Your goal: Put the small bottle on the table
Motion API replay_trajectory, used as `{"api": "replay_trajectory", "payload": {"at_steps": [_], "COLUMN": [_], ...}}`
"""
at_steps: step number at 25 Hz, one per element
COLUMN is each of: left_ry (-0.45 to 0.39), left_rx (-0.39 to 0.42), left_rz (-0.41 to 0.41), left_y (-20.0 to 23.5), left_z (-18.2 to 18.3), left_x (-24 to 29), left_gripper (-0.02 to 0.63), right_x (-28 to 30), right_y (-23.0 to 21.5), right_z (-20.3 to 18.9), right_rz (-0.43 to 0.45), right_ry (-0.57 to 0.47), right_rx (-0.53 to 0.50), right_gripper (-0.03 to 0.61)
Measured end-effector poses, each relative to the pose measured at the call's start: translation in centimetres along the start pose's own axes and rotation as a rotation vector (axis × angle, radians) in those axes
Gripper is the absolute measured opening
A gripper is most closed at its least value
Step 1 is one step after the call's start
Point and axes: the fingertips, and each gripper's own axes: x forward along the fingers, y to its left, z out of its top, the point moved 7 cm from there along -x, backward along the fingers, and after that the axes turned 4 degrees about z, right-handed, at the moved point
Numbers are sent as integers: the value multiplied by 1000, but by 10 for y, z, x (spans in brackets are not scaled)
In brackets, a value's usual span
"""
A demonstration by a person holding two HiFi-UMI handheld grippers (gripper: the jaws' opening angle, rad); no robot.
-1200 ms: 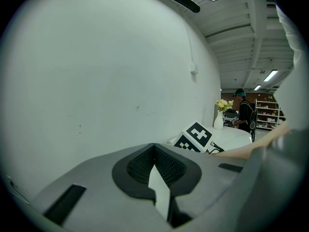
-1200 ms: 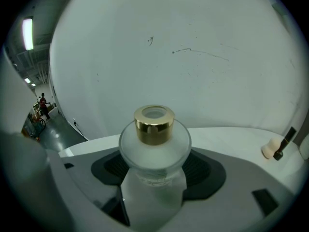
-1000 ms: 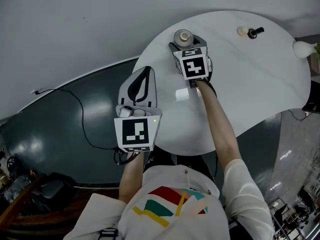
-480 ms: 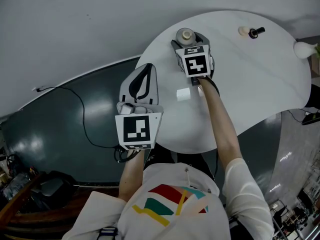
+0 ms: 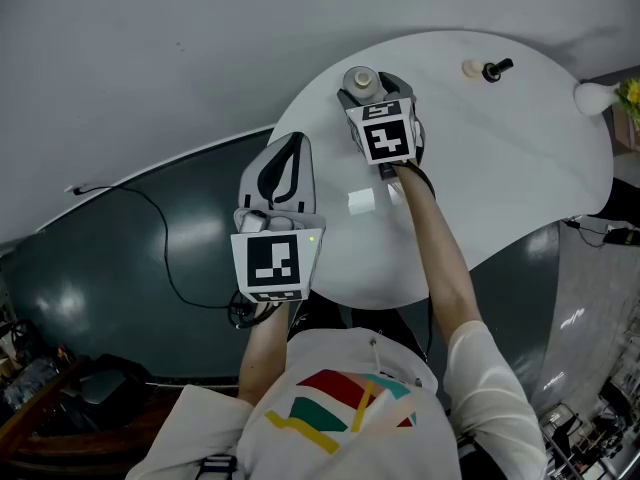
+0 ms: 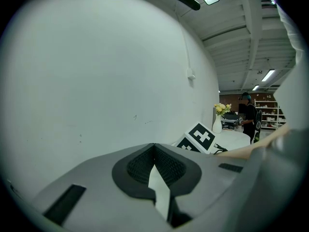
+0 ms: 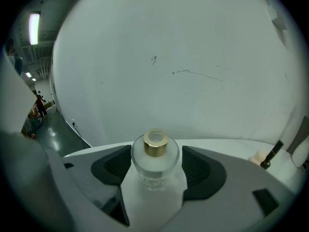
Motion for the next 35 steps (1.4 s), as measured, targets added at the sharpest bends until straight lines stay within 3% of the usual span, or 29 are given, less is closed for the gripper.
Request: {"api": "replay_trajectory", "payload": {"at_steps": [8, 19, 24, 30, 35], "left_ry": [-32, -143, -199, -256, -272], "left_rx": [-16, 21, 15, 16, -57], "left_rz": [-6, -29, -61, -109, -142], "left_y": [-9, -29, -40, -59, -68], "left_z": [10, 56, 74, 90, 100], "left_x": [-10, -32, -45, -59, -70], "left_gripper": [15, 15, 16, 15, 15], "right_x": [-43, -146, -203, -262, -293], "right_y": [-3, 3, 5, 17, 21], "right_z": [21, 68, 81, 82, 68], "right_rz": [-6, -94, -107, -130, -157], "right_ry": [-80, -340, -487, -589, -624], "right_rx": [34, 56, 108, 64, 55], "right_gripper": [326, 106, 40, 17, 12]}}
